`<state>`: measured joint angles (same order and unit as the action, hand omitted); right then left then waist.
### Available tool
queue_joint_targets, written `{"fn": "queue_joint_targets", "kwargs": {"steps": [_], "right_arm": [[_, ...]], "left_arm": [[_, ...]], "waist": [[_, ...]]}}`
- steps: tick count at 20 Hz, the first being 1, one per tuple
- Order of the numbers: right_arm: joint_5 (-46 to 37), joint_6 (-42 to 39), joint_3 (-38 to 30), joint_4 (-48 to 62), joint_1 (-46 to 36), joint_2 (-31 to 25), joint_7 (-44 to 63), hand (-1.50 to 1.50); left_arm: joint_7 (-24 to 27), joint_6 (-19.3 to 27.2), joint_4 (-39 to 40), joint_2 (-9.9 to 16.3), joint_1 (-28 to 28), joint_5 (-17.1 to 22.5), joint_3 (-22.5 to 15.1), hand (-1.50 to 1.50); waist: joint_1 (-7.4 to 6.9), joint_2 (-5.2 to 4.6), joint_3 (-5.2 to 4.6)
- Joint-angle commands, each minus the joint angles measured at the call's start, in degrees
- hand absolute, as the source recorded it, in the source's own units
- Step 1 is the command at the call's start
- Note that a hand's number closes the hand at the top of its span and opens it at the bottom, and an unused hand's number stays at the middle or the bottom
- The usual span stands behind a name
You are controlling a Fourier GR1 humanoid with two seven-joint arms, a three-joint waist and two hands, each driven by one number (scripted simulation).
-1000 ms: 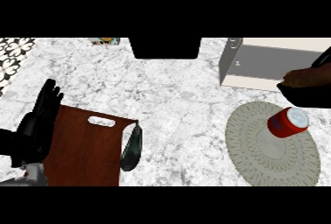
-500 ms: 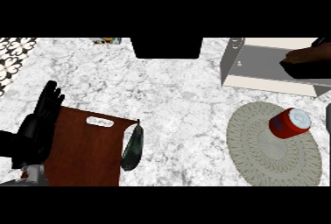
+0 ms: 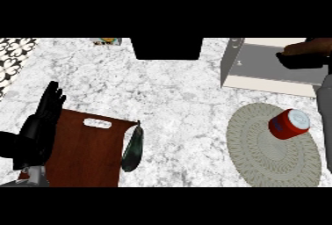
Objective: Pick the sweet potato from the placemat and place it in the tiered shelf
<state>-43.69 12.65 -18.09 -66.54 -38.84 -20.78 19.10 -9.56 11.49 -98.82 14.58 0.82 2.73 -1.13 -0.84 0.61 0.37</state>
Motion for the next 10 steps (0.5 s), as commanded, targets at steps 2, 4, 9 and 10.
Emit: {"fn": "queue_joint_targets", "kwargs": {"steps": [2, 4, 9, 10], "right_arm": [[0.4, 6.4, -2.6, 15.1, -4.6, -1.1, -6.7, 1.50], [2.9, 10.2, -5.4, 15.3, -5.4, 1.3, -5.6, 1.50], [6.1, 5.4, -6.0, 23.1, -10.5, -1.2, -7.7, -1.50], [7.3, 3.5, -6.1, 21.9, -7.9, -2.2, -9.6, -1.50]], "left_arm": [[1.2, -0.2, 1.2, -1.5, 2.5, 0.9, 0.4, 0.00], [0.1, 0.5, 3.5, -0.9, 6.3, 1.5, 1.4, 0.00], [1.4, 1.4, 4.1, -1.6, 5.5, 0.8, 0.1, 0.00], [0.2, 1.3, 2.7, -0.7, 4.5, 0.5, 0.0, 0.00]], "waist": [[-0.45, -1.07, -0.33], [-0.52, -1.36, -0.29], [-0.37, -1.15, -0.33], [0.03, -0.92, -0.33]]}}
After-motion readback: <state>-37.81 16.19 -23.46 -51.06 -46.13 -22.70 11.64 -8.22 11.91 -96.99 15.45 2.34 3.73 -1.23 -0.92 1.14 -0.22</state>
